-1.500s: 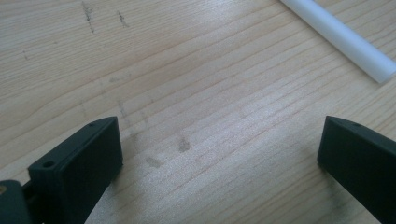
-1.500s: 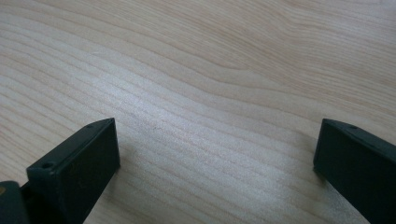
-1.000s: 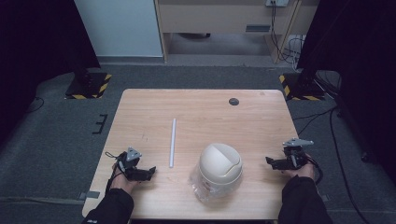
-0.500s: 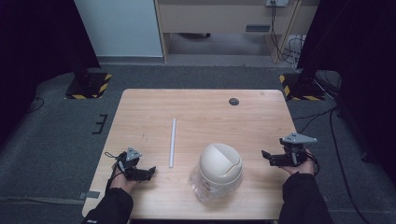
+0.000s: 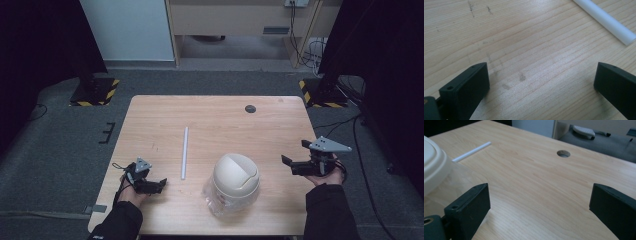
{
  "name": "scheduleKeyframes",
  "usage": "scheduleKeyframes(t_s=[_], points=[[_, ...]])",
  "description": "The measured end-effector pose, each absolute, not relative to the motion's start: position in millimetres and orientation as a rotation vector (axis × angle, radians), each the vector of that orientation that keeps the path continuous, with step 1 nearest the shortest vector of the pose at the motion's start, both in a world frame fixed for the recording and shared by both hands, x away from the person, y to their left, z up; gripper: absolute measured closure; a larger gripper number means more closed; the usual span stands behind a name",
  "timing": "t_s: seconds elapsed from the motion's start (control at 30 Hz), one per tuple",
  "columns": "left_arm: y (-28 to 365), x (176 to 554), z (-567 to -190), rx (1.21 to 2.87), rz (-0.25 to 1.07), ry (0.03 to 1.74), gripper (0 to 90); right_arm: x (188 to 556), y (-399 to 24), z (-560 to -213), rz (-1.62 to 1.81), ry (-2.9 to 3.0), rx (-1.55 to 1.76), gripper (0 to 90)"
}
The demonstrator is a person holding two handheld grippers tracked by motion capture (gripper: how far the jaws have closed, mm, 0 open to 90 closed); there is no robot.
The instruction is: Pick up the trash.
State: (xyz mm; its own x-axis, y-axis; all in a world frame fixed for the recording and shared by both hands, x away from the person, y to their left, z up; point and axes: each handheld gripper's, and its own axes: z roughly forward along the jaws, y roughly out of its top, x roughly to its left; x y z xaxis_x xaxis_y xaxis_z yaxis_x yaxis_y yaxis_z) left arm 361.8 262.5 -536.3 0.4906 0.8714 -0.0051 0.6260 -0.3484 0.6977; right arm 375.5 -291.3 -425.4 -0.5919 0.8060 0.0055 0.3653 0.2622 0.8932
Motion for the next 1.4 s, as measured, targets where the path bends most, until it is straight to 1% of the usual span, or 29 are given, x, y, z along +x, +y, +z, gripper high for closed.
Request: scheduleKeyframes(t_s=[0.47, 0.9, 1.17, 1.4], points=[[263, 362, -536, 2.094, 0.491, 1.227, 0.0, 363, -288, -390, 1.399, 2.005, 0.960, 2.8], [263, 362, -536, 2.095, 0.492, 1.227, 0.0, 345, -266, -357, 1.527, 2.025, 0.787, 2.7], [262, 362, -536, 2.094, 0.492, 1.227, 0.0, 337, -253, -344, 1.602, 2.044, 0.696, 2.4], [263, 362, -536, 2.095, 0.492, 1.227, 0.0, 332, -242, -340, 1.684, 2.086, 0.622, 2.4]])
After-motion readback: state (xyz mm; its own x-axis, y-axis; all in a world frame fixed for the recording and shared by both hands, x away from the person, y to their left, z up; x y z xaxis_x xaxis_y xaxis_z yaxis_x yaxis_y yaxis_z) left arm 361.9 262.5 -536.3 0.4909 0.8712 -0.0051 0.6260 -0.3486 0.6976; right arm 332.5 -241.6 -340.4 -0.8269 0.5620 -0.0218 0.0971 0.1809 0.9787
